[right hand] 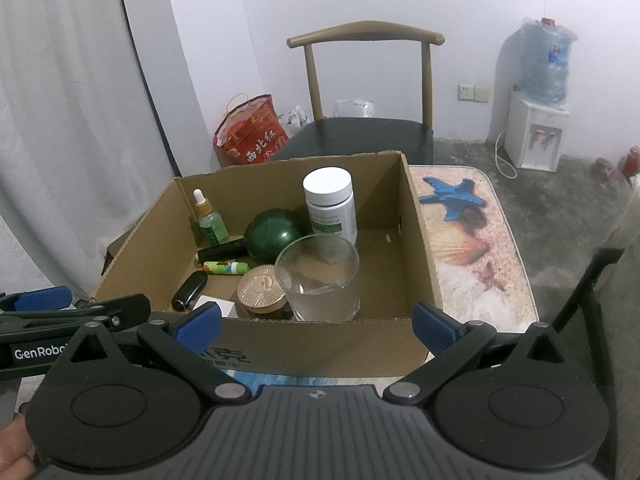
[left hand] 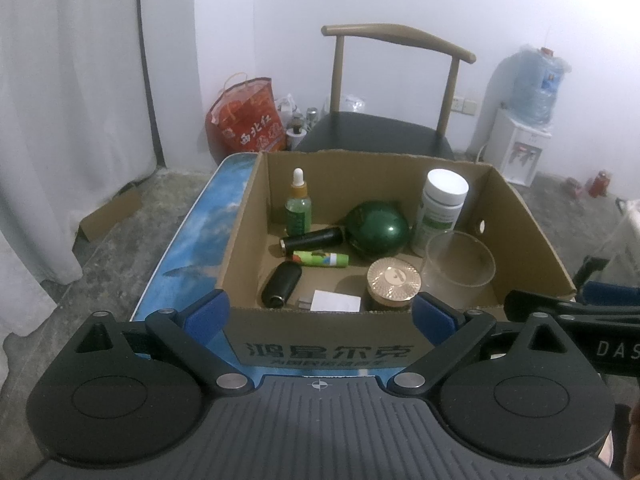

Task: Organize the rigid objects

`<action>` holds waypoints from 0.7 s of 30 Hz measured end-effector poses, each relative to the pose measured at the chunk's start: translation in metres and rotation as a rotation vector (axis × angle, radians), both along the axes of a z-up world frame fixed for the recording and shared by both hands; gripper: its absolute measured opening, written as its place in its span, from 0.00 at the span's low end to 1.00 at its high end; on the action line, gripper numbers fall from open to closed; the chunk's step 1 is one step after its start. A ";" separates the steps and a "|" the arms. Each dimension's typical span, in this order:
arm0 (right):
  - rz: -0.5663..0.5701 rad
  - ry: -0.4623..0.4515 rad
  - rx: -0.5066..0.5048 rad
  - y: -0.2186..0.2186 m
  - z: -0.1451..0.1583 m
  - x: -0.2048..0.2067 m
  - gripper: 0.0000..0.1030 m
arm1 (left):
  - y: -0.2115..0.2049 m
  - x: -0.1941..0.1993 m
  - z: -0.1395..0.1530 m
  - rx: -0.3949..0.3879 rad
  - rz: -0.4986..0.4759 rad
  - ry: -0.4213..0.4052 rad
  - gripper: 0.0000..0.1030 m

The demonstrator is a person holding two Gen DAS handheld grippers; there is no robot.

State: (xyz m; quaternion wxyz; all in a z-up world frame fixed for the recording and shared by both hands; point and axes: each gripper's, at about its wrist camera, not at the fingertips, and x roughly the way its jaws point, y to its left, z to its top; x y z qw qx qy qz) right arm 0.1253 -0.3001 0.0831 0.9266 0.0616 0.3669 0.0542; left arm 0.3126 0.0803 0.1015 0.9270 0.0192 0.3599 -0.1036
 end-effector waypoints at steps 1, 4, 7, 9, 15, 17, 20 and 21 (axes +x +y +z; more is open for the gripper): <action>0.001 0.000 0.000 0.000 0.000 0.000 1.00 | 0.000 0.000 0.000 0.000 0.000 0.000 0.96; 0.000 0.000 0.000 0.000 0.000 0.000 1.00 | 0.000 0.000 0.000 0.000 0.000 0.001 0.96; 0.001 0.001 0.000 0.000 0.000 0.000 1.00 | 0.000 0.000 0.000 -0.001 0.000 0.001 0.96; 0.001 0.000 0.001 0.000 0.000 0.000 1.00 | 0.000 0.000 -0.001 0.000 0.000 0.000 0.96; -0.002 0.001 0.000 0.000 0.001 0.000 1.00 | -0.001 0.001 0.002 -0.004 -0.004 0.002 0.96; -0.002 0.001 0.001 -0.001 0.001 0.000 1.00 | -0.001 0.001 0.002 -0.003 -0.005 0.001 0.96; -0.003 0.002 0.002 0.000 0.001 0.000 1.00 | -0.001 0.001 0.002 -0.004 -0.005 0.001 0.96; -0.005 0.003 0.003 0.000 0.001 -0.001 1.00 | -0.001 0.001 0.001 -0.005 -0.005 0.001 0.96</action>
